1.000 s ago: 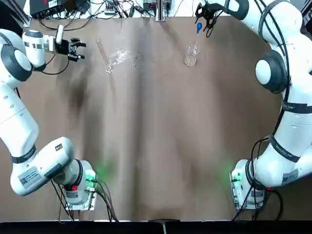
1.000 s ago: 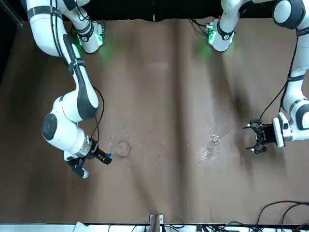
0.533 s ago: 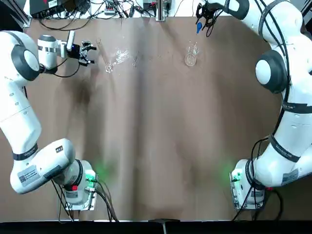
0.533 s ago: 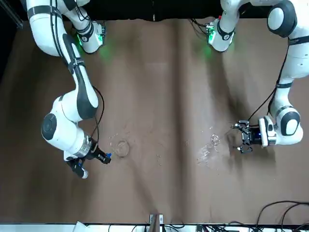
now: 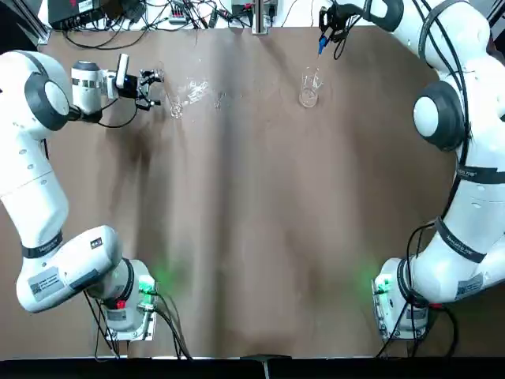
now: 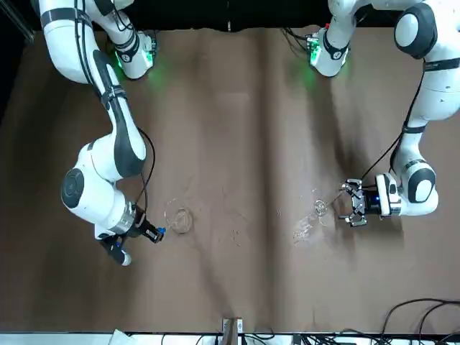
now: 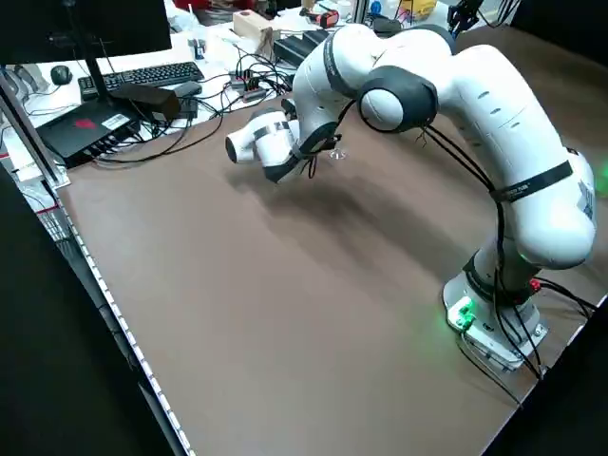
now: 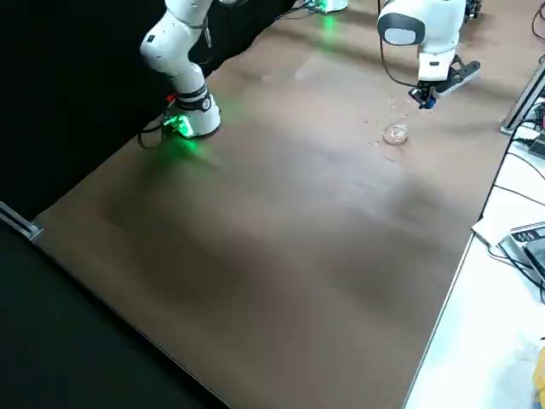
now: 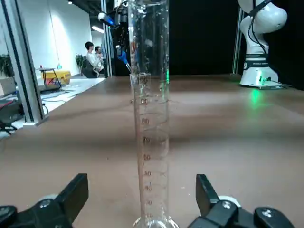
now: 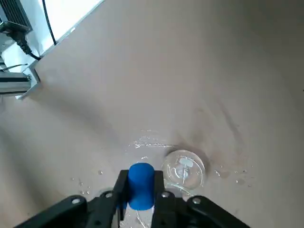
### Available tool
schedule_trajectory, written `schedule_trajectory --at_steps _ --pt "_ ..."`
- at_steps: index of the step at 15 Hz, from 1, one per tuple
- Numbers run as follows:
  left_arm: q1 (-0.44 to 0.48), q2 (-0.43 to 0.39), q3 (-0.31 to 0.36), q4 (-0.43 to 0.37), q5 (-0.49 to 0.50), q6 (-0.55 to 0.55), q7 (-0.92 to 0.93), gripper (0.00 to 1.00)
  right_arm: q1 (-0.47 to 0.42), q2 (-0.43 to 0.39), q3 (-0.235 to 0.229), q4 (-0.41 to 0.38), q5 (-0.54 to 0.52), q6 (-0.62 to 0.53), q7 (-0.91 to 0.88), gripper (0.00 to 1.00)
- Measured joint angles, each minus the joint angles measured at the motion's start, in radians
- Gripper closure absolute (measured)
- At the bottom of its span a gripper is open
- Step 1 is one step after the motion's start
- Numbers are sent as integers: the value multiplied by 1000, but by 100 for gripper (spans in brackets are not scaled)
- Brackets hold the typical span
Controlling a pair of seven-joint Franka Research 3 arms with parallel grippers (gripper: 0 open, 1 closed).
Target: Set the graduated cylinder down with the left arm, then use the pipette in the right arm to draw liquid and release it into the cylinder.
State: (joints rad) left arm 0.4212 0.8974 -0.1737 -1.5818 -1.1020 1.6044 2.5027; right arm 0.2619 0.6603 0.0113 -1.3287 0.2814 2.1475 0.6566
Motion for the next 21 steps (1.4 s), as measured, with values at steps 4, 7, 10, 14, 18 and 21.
schedule_trajectory --at_steps 4,7,10,14,18,21 --pt "-45 0 -4 -1 -30 0 41 0 -2 0 -1 0 0 -3 0 84" --pt "-65 4 -4 -2 -37 1 41 0 -6 0 -2 1 0 -13 0 84" --pt "-65 12 -3 -2 -37 1 42 3 -10 0 -4 9 0 -48 0 85" --pt "-65 16 -3 -2 -37 1 43 24 -18 0 -5 10 1 -57 0 86" --pt "-65 18 -3 -2 -37 2 43 47 -18 0 -4 10 3 -58 0 87" --pt "-65 20 -3 -2 -37 2 43 49 -18 0 -4 10 3 -58 0 86"
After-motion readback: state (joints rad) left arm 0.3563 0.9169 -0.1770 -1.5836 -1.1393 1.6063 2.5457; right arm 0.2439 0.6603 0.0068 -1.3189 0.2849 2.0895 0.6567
